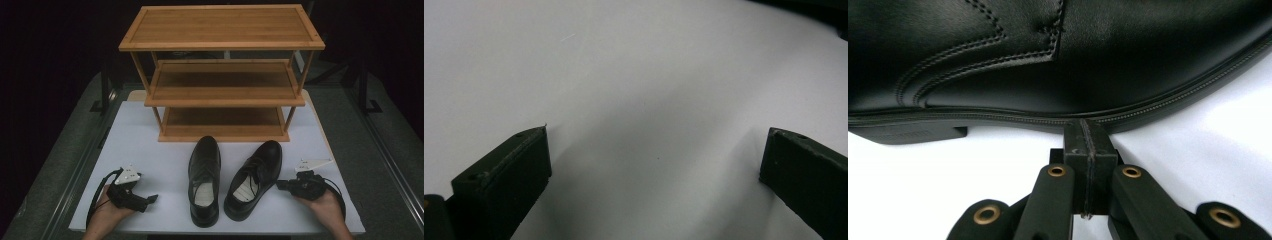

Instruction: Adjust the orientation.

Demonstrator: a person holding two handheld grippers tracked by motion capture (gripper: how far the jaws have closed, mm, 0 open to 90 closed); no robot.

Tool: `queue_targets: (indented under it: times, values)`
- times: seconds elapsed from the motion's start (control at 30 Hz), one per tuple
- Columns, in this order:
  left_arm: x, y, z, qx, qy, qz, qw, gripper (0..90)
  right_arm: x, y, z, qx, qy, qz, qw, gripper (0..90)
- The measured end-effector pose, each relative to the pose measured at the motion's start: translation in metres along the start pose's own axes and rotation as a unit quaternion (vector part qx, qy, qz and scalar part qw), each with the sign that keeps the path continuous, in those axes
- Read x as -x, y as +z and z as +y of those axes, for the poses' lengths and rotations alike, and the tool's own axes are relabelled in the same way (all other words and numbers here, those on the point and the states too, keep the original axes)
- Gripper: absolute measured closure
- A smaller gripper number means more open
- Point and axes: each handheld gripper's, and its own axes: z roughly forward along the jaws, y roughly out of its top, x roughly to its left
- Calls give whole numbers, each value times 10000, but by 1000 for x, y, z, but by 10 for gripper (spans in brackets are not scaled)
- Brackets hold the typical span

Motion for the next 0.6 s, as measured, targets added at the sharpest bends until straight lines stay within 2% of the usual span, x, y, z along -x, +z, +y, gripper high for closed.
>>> queue_targets:
  times: [0.33, 0.6]
  values:
    - [0, 0, 0, -6, -8, -7, 10000, 0, 0, 4, 2, -31, -42, -2, 10000, 897]
    - [0, 0, 0, -6, -16, -8, 10000, 0, 1, 13, 11, -37, -118, -28, 9999, 898]
